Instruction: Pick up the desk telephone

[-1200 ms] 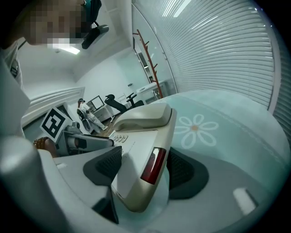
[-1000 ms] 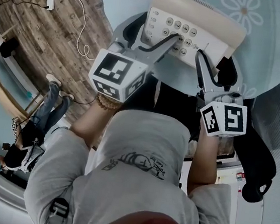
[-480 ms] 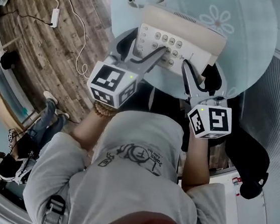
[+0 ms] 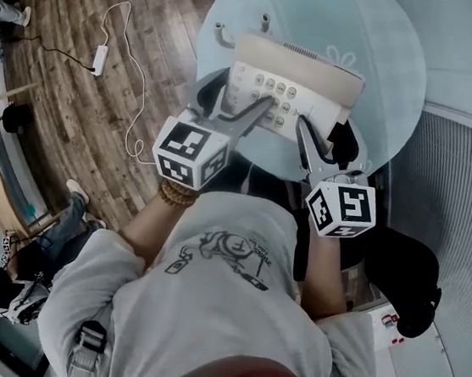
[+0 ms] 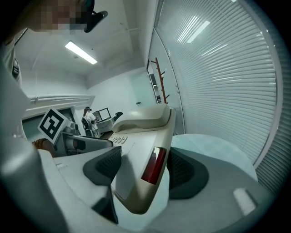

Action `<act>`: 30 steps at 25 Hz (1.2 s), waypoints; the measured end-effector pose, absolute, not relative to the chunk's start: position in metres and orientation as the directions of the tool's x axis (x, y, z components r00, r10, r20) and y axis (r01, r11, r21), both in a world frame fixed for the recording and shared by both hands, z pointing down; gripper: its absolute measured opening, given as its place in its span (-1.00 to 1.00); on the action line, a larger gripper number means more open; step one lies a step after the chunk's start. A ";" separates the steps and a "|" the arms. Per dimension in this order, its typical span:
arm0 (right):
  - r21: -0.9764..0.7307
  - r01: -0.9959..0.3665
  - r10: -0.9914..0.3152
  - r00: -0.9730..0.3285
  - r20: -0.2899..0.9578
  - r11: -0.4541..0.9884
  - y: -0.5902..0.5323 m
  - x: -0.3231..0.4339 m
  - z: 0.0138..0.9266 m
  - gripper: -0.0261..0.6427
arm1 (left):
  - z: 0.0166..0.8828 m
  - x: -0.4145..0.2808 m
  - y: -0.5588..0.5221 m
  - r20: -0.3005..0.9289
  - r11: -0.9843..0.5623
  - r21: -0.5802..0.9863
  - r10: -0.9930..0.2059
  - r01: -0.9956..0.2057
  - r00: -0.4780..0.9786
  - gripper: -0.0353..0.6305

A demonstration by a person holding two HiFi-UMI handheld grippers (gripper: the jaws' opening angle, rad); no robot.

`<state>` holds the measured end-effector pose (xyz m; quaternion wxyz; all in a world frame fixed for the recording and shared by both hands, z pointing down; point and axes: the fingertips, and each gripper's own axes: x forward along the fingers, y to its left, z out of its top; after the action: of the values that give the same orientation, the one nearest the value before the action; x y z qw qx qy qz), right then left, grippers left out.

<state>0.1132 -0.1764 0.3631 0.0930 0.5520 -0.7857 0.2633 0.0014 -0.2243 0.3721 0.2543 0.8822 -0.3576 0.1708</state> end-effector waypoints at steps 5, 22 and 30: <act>-0.276 -0.924 -0.841 -0.361 0.403 0.265 -0.170 0.113 0.317 0.02 | 0.328 0.002 -0.217 0.440 -0.624 0.316 -0.570 -0.714 0.694 0.18; -0.222 -0.939 -0.898 -0.322 0.300 0.262 -0.122 0.123 0.228 0.03 | 0.238 0.012 -0.169 0.347 -0.660 0.268 -0.614 -0.702 0.709 0.18; -0.202 -0.945 -0.916 -0.305 0.259 0.258 -0.112 0.133 0.204 0.03 | 0.213 0.022 -0.159 0.312 -0.672 0.250 -0.625 -0.697 0.715 0.18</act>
<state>0.1329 -0.1116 0.2036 0.0444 0.5878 -0.7917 0.1604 0.0219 -0.1590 0.2133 0.1779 0.9089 -0.3637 0.1003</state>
